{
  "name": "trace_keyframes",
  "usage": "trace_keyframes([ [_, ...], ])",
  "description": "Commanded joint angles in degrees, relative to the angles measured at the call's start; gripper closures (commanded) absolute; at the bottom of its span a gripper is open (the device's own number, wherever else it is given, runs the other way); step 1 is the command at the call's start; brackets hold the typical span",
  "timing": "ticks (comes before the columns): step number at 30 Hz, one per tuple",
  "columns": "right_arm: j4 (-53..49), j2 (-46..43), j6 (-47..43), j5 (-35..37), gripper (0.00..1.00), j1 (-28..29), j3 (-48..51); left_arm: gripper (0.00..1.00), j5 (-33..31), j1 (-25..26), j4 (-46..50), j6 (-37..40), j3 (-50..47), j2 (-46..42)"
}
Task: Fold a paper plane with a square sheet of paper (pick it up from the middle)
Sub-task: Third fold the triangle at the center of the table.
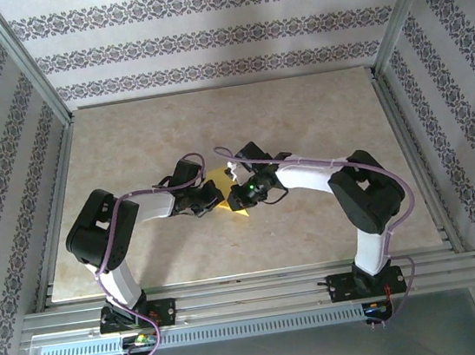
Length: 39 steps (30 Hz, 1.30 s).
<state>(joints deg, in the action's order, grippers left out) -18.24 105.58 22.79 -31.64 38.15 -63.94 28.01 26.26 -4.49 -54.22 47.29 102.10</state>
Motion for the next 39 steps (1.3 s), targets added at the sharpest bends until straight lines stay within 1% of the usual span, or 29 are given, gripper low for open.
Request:
trace_keyframes([
  [1, -1.8, 1.7, -0.3, -0.2, 0.89, 0.5, -2.5, 0.97, -5.3, 0.8, 9.6, 1.6, -1.5, 3.6],
  [11, -4.6, 4.7, -2.2, 1.9, 0.89, 0.6, -3.8, 0.97, -5.7, 0.8, 10.4, 1.5, -1.4, 3.5],
  [26, -6.5, 6.6, -3.4, 3.9, 0.89, 0.6, -3.9, 0.97, -6.0, 0.8, 11.0, 1.5, -1.3, 3.7],
  [39, -8.7, 6.0, -6.1, 5.7, 0.89, 0.1, -3.1, 0.98, -6.8, 0.8, 12.7, 2.2, -0.7, 4.1],
])
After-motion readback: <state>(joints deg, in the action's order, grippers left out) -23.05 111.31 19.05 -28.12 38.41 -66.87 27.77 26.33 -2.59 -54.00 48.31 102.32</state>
